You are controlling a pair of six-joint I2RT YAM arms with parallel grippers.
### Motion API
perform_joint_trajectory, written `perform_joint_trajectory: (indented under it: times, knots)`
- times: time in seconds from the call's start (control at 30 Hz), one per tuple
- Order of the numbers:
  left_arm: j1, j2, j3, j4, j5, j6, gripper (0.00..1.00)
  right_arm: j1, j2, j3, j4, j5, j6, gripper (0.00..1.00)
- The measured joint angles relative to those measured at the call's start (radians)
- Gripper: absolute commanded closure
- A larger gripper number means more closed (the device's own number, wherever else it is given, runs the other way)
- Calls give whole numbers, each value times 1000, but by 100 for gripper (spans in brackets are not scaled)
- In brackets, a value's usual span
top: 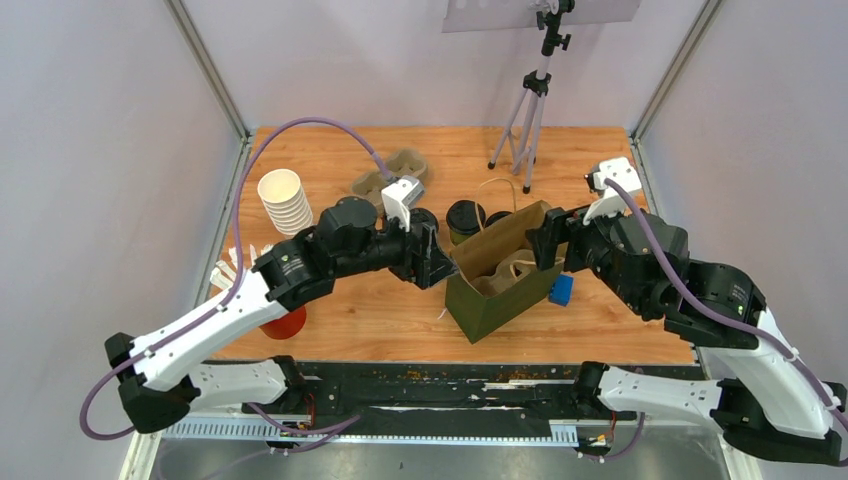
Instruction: Pack the takeout coffee
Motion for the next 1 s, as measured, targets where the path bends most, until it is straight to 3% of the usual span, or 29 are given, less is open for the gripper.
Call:
perform_joint_trajectory:
  times: [0.17, 0.3, 0.37, 0.53, 0.7, 1.0]
  knots:
    - [0, 90, -4, 13, -2, -142, 29, 0, 36, 13, -3, -109, -4, 26]
    - [0, 167, 8, -7, -27, -244, 44, 0, 74, 19, -10, -203, -8, 26]
    - [0, 221, 52, -45, -44, -271, 56, 0, 87, 19, -14, -243, -11, 26]
    - [-1, 382, 296, -203, -85, -274, 99, 0, 84, 19, -22, -330, -23, 26]
    - [-1, 451, 473, -381, -123, -257, 100, -4, 86, 42, -28, -369, -30, 25]
    - [3, 366, 411, -510, -129, -307, 99, -92, 218, 201, -27, -439, -56, 25]
